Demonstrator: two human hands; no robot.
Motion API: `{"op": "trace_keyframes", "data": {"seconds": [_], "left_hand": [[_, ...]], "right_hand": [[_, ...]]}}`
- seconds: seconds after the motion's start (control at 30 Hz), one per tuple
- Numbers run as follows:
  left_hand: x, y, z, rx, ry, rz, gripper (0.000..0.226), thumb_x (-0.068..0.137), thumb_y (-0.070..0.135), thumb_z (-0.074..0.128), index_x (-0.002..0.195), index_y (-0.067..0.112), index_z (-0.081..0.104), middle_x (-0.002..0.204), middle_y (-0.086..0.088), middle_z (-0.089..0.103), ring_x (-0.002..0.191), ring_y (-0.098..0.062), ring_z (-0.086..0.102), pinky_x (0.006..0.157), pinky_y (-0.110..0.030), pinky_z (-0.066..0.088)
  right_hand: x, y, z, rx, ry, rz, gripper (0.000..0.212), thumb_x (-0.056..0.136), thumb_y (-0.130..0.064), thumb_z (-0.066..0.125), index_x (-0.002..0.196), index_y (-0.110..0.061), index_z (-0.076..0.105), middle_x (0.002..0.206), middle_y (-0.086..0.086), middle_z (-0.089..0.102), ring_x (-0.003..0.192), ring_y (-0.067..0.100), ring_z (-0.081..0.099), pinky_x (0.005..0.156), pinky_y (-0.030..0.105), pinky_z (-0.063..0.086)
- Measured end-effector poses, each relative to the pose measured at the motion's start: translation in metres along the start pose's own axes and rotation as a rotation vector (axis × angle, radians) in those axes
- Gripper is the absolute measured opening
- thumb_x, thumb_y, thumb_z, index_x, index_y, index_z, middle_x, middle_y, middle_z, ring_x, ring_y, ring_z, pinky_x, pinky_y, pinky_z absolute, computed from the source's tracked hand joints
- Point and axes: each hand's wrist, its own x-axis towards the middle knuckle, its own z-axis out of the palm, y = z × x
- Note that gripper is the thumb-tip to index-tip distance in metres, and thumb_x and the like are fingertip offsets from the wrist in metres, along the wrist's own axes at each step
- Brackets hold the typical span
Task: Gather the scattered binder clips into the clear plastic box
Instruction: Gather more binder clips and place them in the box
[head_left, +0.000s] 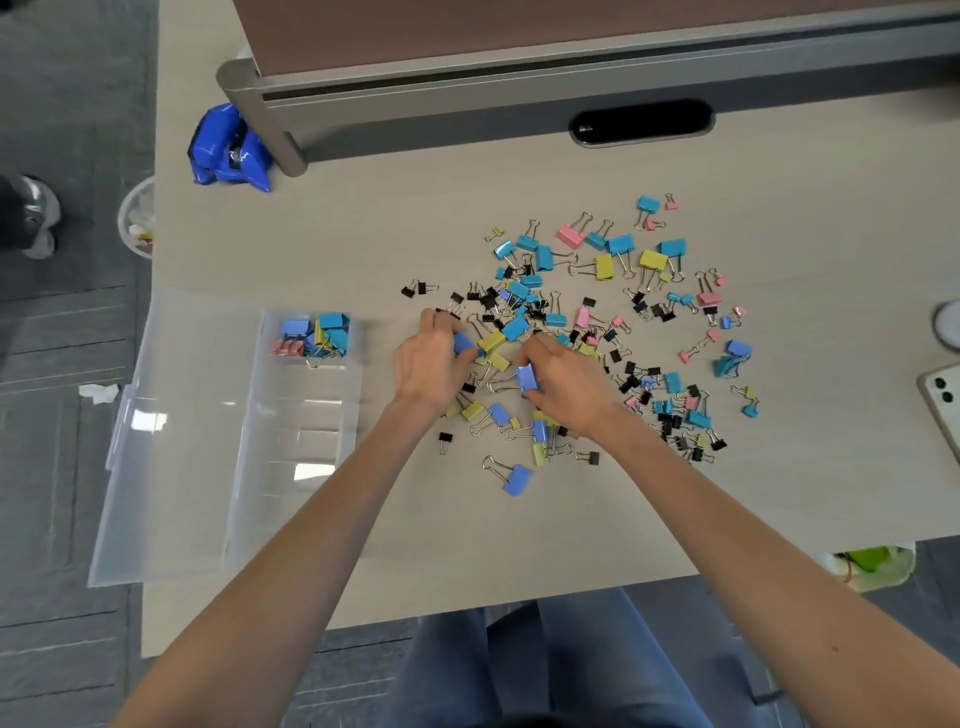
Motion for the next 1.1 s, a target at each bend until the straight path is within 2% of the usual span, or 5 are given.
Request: {"op": "trace_keyframes", "data": {"seconds": [0.33, 0.43, 0.6, 0.97, 1.1], "left_hand": [[0.002, 0.009, -0.013, -0.76, -0.115, -0.308, 0.031, 0.097, 0.033, 0.043, 0.102, 0.015, 0.068, 0.101, 0.009, 0.067, 0.087, -0.009, 0.061, 0.079, -0.03, 0.048], [-0.001, 0.018, -0.021, -1.112, -0.256, -0.451, 0.044, 0.096, 0.026, 0.032, 0.077, 0.008, 0.067, 0.09, 0.003, 0.068, 0.054, -0.008, 0.043, 0.05, -0.021, 0.036], [0.0, 0.014, -0.023, -1.561, -0.523, -0.426, 0.037, 0.093, 0.035, 0.034, 0.07, 0.009, 0.049, 0.073, -0.003, 0.05, 0.058, -0.013, 0.043, 0.044, -0.021, 0.031], [0.007, 0.03, -0.009, -1.189, -0.269, -0.556, 0.01, 0.094, 0.013, 0.055, 0.09, 0.005, 0.058, 0.072, -0.003, 0.052, 0.049, -0.01, 0.047, 0.039, -0.017, 0.037], [0.01, 0.037, 0.0, -0.534, -0.074, -0.45, 0.014, 0.092, 0.023, 0.057, 0.08, 0.019, 0.05, 0.078, 0.008, 0.057, 0.074, -0.014, 0.055, 0.061, -0.025, 0.044]], "right_hand": [[-0.001, 0.01, -0.019, 1.064, 0.144, 0.498, 0.014, 0.096, -0.011, 0.048, 0.094, -0.012, 0.062, 0.099, 0.003, 0.061, 0.059, -0.006, 0.055, 0.058, 0.012, 0.044], [0.002, 0.013, -0.026, 1.289, 0.078, 0.599, 0.017, 0.098, -0.005, 0.041, 0.095, -0.006, 0.057, 0.092, 0.005, 0.064, 0.045, -0.001, 0.055, 0.04, 0.016, 0.032], [0.012, 0.019, -0.037, 1.503, -0.018, 0.582, 0.024, 0.086, 0.007, 0.041, 0.095, -0.005, 0.06, 0.084, 0.007, 0.067, 0.055, 0.012, 0.053, 0.052, 0.025, 0.041], [0.03, 0.037, -0.044, 1.334, -0.053, 0.667, 0.017, 0.085, -0.02, 0.065, 0.08, -0.006, 0.058, 0.067, 0.005, 0.056, 0.054, 0.016, 0.051, 0.048, 0.027, 0.037], [0.033, 0.04, -0.047, 1.316, -0.045, 0.625, 0.004, 0.083, -0.004, 0.057, 0.082, -0.007, 0.055, 0.07, 0.011, 0.062, 0.052, 0.019, 0.056, 0.044, 0.023, 0.034]]}}
